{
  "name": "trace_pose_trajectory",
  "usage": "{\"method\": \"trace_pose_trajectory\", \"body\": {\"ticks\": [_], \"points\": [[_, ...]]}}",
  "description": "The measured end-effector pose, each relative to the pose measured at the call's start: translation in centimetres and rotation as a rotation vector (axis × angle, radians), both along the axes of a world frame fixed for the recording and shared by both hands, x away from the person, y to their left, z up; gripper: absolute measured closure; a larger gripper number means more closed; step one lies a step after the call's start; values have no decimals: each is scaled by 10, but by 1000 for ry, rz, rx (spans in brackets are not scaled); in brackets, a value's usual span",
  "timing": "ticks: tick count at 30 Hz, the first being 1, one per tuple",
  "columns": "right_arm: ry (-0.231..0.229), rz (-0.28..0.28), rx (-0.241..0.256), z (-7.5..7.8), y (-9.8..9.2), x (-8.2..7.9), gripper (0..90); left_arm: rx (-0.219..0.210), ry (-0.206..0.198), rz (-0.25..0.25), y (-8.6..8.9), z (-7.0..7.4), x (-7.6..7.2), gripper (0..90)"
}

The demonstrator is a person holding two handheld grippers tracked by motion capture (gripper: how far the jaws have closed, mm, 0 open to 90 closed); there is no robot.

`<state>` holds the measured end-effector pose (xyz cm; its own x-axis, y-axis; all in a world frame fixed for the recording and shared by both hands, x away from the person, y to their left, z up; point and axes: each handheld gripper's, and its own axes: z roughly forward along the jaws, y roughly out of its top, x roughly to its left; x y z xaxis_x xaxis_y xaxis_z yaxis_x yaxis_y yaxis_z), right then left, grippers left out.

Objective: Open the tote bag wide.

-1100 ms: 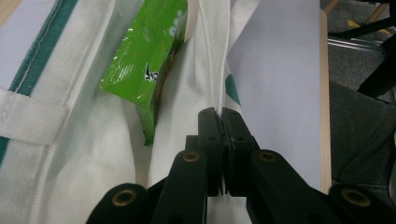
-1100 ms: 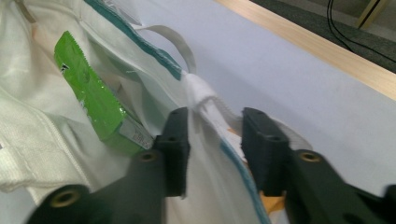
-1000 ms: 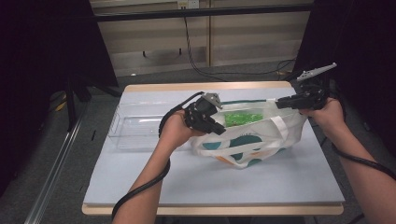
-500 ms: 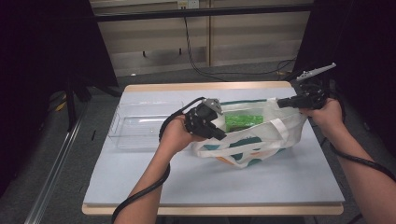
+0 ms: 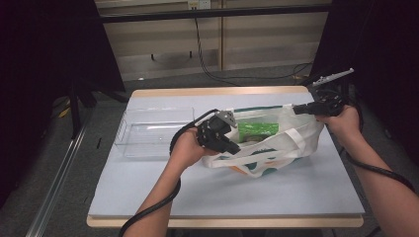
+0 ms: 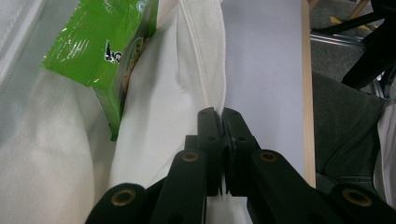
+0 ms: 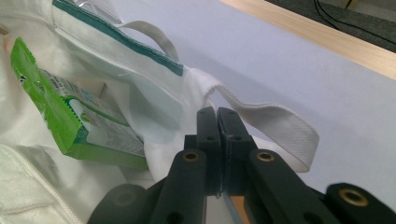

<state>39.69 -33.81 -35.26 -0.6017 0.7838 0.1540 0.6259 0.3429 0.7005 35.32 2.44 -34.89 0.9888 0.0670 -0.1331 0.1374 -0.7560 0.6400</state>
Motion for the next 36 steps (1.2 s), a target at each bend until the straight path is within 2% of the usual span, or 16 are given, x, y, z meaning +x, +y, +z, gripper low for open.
{"method": "trace_pose_trajectory", "body": {"ticks": [13,21,36], "points": [[9,-21,1,-4,-1,1,880,-8,23,2,0,-9,-3,871],[16,-33,3,-6,-2,2,880,4,30,-16,-2,-13,-4,868],[25,-62,-7,-12,-4,4,879,4,58,-13,-5,-24,-7,867]]}}
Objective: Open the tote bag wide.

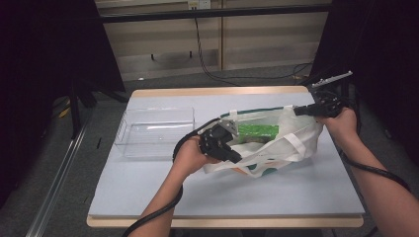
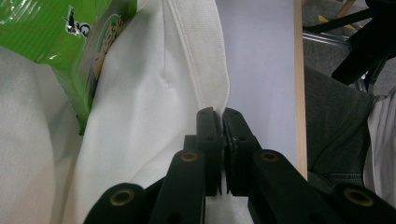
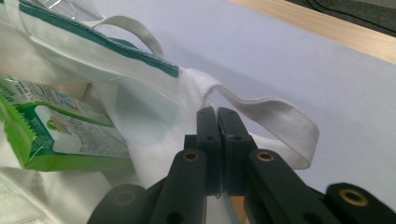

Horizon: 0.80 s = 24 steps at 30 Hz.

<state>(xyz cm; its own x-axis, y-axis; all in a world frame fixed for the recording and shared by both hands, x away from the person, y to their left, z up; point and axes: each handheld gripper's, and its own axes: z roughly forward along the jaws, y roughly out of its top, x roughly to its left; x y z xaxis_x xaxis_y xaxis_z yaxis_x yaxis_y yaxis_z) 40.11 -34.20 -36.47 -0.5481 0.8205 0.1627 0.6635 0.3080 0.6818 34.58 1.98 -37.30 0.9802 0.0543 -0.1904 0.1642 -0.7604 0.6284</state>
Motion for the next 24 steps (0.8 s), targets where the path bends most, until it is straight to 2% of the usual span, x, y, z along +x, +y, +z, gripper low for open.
{"method": "trace_pose_trajectory", "body": {"ticks": [24], "points": [[17,-30,15,-9,-2,3,879,-1,25,-5,1,-16,-2,861]]}}
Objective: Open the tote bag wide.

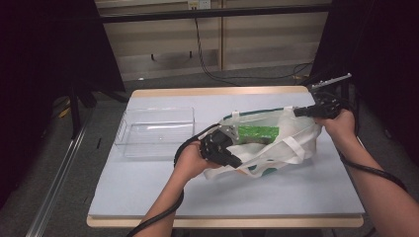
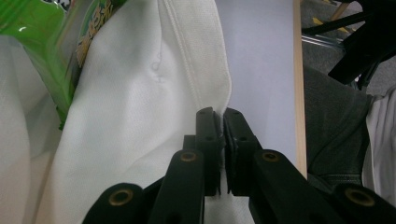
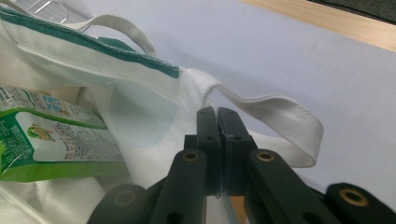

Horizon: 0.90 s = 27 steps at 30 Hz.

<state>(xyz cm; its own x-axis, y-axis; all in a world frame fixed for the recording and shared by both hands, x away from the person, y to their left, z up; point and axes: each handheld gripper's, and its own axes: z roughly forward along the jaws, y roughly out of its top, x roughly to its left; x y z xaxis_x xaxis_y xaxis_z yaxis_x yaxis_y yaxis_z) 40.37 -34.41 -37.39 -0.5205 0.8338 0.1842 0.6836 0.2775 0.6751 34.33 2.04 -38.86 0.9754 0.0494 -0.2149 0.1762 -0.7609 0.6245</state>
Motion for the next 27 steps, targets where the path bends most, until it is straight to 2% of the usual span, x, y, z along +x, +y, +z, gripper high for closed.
{"method": "trace_pose_trajectory", "body": {"ticks": [17,23,25,27], "points": [[6,-17,-11,-5,0,1,879,10,7,0,-2,-11,0,863],[6,-9,-1,-8,0,2,878,17,11,3,-2,-14,0,864],[8,-21,-15,-8,0,2,878,21,8,-3,-2,-15,0,864],[7,-14,-5,-9,0,2,879,18,12,3,-2,-17,-1,864]]}}
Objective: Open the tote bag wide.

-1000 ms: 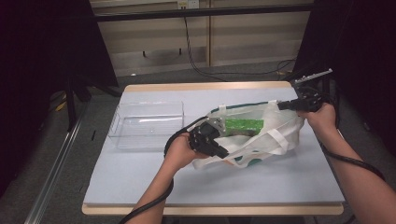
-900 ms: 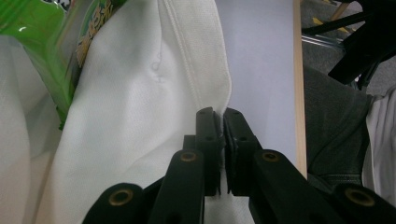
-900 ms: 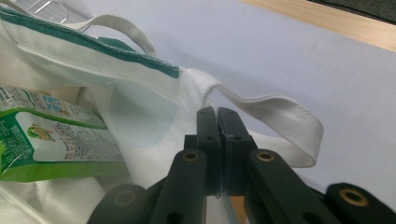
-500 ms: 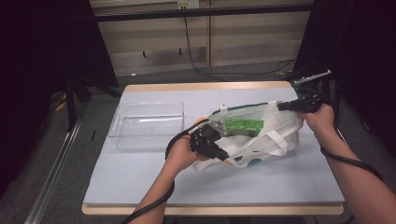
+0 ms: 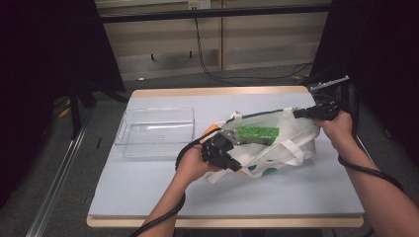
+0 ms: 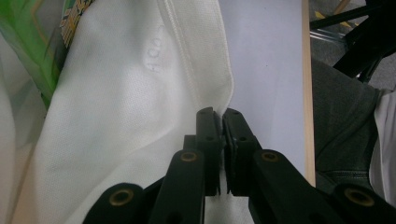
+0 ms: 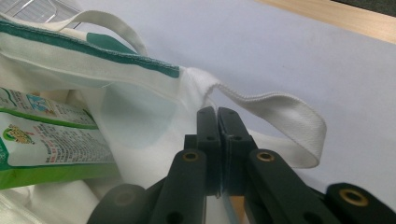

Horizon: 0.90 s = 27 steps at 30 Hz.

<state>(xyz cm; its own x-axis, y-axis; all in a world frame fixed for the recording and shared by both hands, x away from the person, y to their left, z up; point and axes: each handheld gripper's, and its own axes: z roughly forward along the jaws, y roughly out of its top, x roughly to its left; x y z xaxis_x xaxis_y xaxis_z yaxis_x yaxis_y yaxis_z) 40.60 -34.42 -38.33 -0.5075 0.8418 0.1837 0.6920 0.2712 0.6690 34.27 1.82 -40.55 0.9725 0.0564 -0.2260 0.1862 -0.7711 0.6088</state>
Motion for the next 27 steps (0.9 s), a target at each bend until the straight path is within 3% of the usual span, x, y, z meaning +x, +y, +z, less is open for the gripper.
{"method": "trace_pose_trajectory", "body": {"ticks": [15,18,24,27], "points": [[-3,-1,-7,-4,1,1,878,13,-8,-8,-1,-6,-2,864],[0,-8,-12,-4,1,1,878,9,10,3,-1,-7,-2,863],[4,0,-4,-7,1,1,878,16,-4,-3,-1,-9,-2,863],[7,-8,-3,-9,1,1,878,18,9,3,-1,-11,-3,863]]}}
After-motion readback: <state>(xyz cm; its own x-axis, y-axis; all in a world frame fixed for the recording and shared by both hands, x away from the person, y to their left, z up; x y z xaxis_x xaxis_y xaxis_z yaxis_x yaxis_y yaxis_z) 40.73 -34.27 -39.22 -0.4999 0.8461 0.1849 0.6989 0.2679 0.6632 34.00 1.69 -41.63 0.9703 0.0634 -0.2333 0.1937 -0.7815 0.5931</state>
